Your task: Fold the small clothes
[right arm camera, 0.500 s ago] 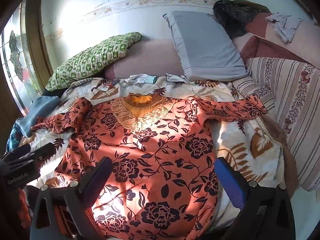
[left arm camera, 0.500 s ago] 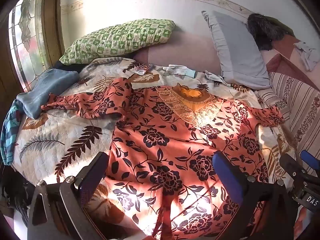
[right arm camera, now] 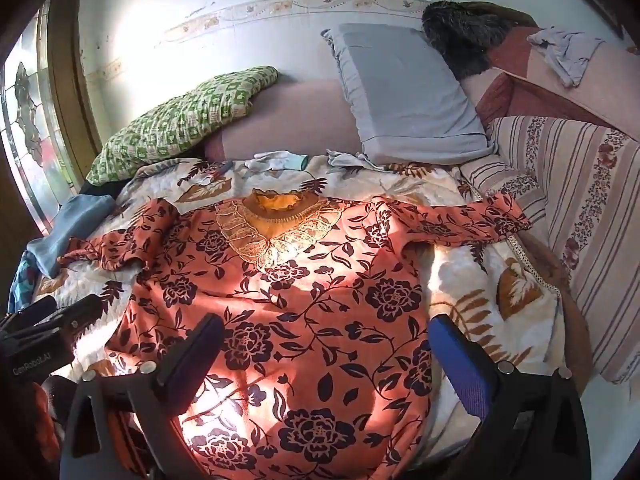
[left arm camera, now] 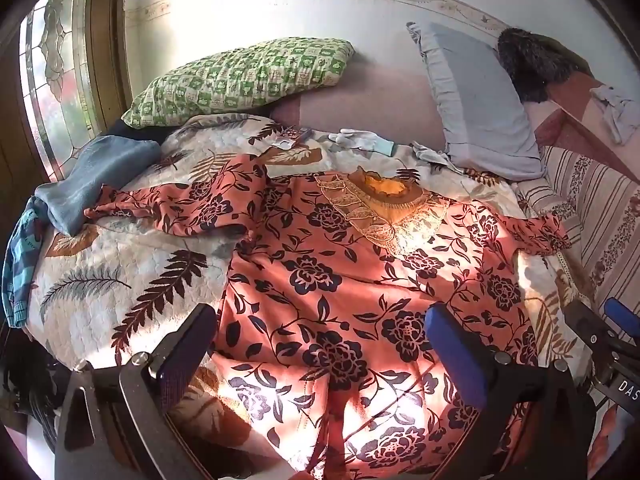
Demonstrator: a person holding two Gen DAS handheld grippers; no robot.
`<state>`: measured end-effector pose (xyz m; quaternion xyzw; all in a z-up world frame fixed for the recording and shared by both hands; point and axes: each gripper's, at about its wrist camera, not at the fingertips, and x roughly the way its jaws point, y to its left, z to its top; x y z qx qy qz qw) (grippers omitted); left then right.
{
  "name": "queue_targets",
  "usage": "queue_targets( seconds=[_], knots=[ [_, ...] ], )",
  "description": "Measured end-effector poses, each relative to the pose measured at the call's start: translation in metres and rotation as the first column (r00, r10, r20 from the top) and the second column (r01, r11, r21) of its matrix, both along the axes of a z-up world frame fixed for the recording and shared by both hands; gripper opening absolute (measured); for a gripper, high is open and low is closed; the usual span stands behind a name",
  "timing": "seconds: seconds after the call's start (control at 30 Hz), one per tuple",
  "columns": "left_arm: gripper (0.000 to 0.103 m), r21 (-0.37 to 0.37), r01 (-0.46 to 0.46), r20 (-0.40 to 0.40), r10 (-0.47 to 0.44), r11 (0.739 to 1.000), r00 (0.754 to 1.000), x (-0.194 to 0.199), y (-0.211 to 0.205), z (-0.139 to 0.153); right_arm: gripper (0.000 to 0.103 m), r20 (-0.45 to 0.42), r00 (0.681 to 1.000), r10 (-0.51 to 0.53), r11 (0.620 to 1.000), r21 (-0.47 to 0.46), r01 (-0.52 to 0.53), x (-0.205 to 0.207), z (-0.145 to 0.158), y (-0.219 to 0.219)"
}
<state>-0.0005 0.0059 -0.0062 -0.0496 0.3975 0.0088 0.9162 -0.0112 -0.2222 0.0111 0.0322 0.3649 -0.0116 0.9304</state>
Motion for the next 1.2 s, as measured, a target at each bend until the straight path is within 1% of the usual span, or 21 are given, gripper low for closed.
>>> queue_targets(
  seconds=[0.1,0.4,1.2],
  knots=[
    [0.103,0.000,0.001,0.001,-0.001,1.000,1.000,-0.0008,0.0003,-0.0004,0.103,0.006,1.000,-0.002,1.000,-0.001,0.002,-0.0066,0.0046,-0.0014],
    [0.103,0.016,0.003,0.001,-0.003,1.000,1.000,-0.0019,-0.0006,0.0003,0.103,0.010,1.000,-0.002,1.000,-0.002,0.002,-0.0074,0.0058,-0.0023],
    [0.103,0.024,0.006,0.003,-0.006,1.000,1.000,-0.0010,0.0008,0.0021,0.103,0.011,1.000,0.009,1.000,-0.007,-0.009,-0.0019,0.0110,0.0035]
  ],
)
